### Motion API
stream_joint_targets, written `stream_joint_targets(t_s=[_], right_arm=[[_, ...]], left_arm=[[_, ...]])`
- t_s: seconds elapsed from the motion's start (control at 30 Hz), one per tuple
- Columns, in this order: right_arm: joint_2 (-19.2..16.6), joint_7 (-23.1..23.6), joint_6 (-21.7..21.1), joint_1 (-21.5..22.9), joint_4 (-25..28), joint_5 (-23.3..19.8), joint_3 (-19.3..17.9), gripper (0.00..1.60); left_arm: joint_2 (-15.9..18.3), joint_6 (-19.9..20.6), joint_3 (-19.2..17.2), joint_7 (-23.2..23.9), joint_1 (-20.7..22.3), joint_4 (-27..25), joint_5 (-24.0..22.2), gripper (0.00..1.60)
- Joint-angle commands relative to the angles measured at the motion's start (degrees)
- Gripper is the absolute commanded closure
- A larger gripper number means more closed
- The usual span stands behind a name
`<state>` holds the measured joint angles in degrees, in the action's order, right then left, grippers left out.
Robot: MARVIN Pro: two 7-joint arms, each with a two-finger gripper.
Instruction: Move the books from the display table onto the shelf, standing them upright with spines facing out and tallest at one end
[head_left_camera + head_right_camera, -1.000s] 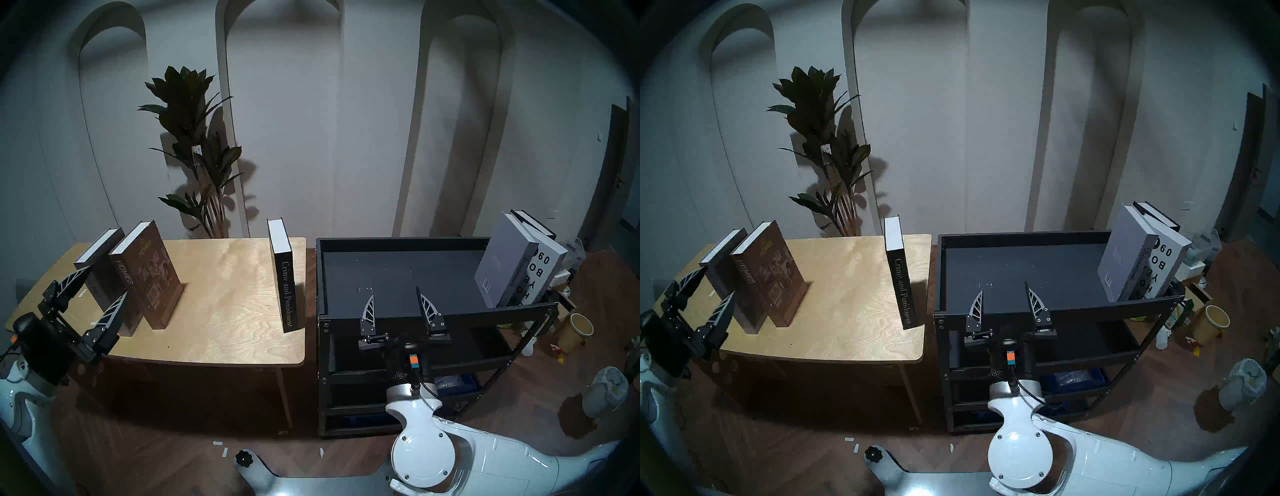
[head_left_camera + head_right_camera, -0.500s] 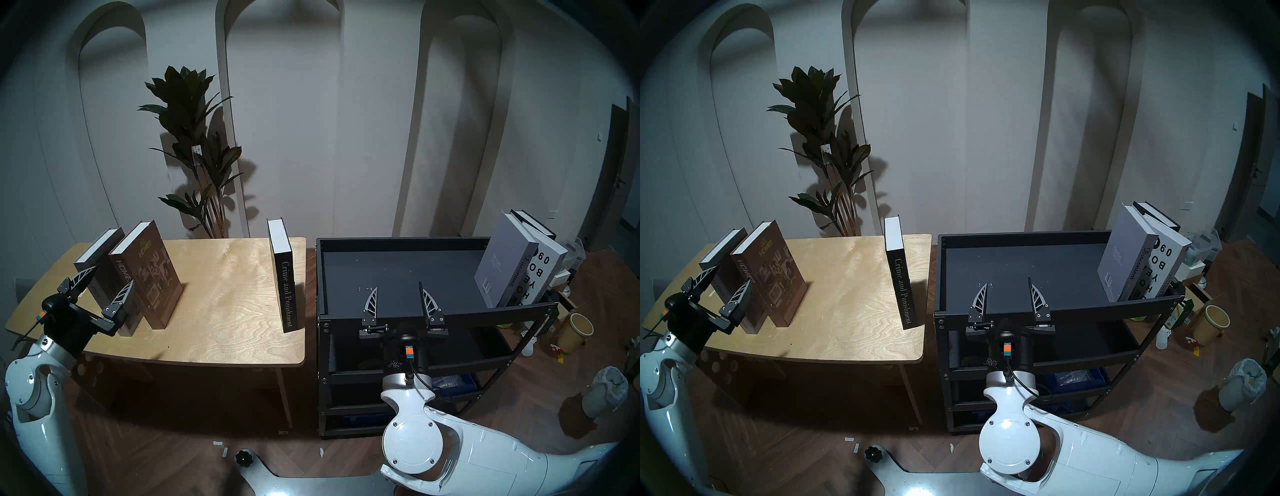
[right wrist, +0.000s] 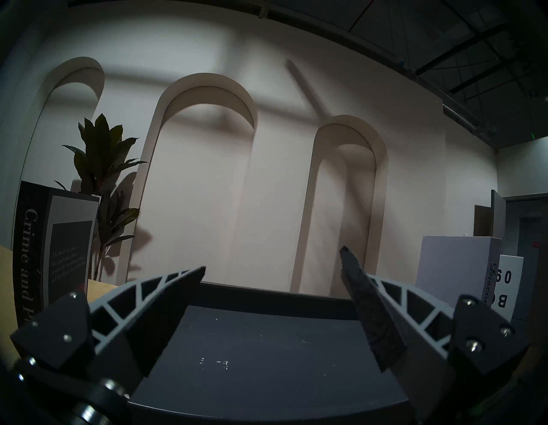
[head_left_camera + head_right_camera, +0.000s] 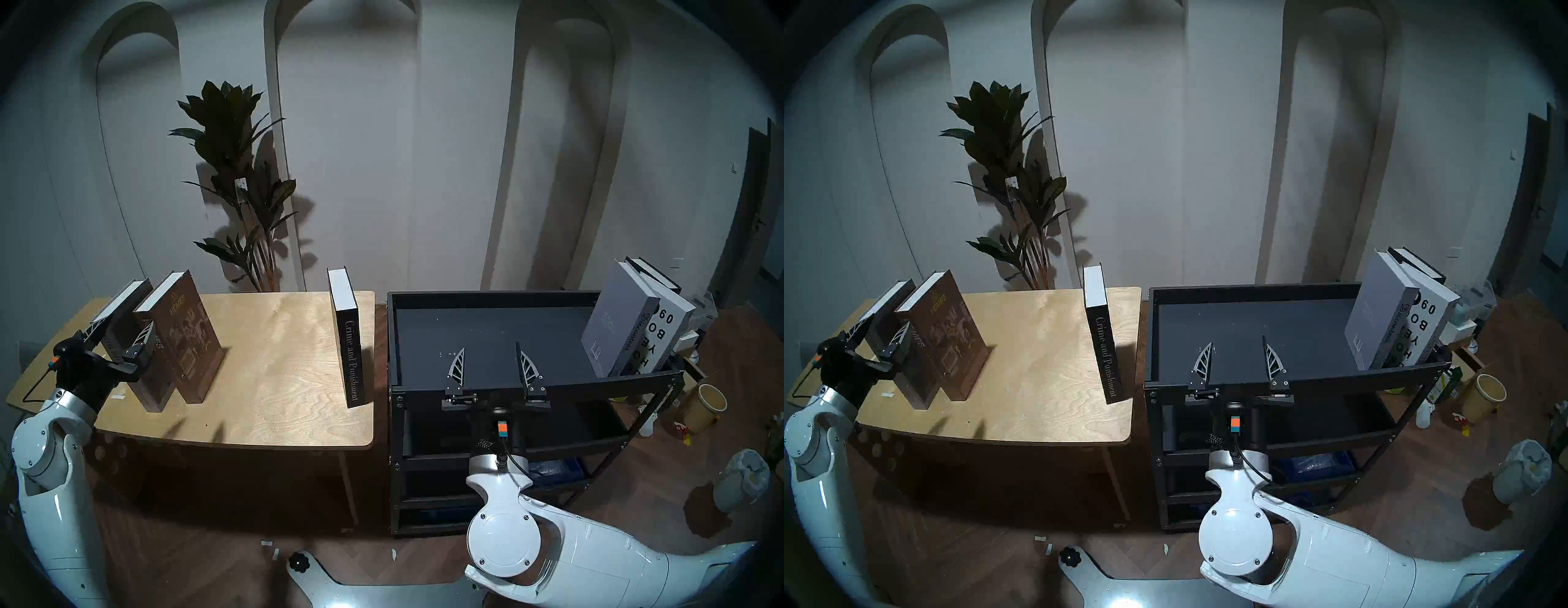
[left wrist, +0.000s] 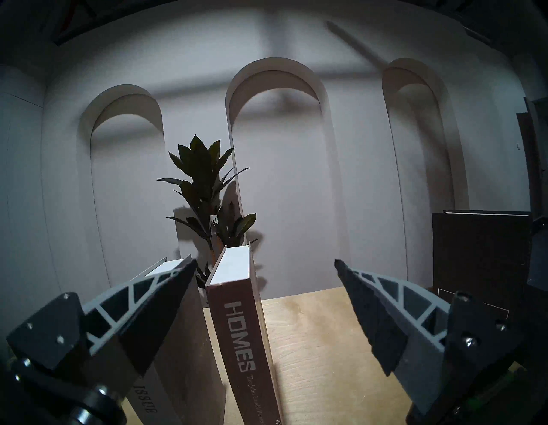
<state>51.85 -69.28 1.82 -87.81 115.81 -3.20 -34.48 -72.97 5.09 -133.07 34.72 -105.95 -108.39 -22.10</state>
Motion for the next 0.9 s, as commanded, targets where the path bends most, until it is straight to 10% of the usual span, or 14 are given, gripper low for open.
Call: stream_joint_targets(t_s=[0.0, 0.87], right_arm=[[-1.08, -1.05, 0.24, -1.03, 1.27, 1.16, 0.27, 0.0], [-4.01, -2.6, 1.41, -1.85, 0.82, 0.94, 0.26, 0.0]], left_arm=[[0.32, 0.48, -0.35, -1.13, 1.18, -0.92, -0.02, 0.0], [-0.52, 2.96, 4.0, -7.42, 3.51, -0.13, 2.71, 0.0]])
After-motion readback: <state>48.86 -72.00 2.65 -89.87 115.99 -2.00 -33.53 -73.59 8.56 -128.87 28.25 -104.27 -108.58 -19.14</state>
